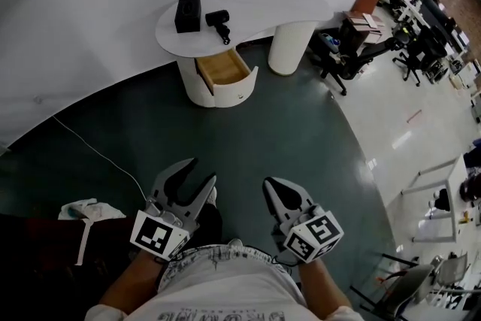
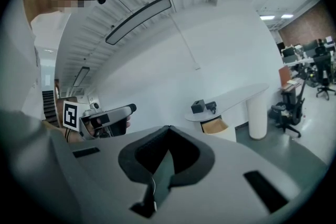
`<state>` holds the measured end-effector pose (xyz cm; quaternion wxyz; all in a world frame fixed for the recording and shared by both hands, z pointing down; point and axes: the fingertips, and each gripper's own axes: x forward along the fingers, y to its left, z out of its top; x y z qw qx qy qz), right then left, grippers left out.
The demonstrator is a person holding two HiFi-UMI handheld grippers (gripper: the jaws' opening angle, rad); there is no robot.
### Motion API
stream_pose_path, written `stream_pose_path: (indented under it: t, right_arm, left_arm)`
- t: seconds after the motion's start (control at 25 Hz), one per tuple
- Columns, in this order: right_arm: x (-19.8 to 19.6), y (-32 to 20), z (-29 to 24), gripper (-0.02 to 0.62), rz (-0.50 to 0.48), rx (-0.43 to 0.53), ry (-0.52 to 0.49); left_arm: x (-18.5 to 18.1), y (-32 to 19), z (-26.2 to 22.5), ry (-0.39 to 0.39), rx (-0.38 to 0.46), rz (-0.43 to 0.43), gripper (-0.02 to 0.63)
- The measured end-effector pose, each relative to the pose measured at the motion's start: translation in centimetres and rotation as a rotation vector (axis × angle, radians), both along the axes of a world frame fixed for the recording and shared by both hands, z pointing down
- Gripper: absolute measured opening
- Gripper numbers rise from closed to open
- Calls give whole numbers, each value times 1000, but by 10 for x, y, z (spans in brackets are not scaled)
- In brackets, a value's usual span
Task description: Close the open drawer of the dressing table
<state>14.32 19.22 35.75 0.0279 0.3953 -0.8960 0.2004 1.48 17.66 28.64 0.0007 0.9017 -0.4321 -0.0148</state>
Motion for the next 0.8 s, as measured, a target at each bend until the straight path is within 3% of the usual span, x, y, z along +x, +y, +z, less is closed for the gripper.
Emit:
stream_pose_path:
  t: [0.44,0.8]
  right_arm:
    - [-58,-110,3,8,3,-44,15]
    - [-82,-189,5,8,40,-65,23]
  left_arm:
    - [-50,-118,10,8,-41,27,186]
    - [-76,-196,17,0,-64,70,186]
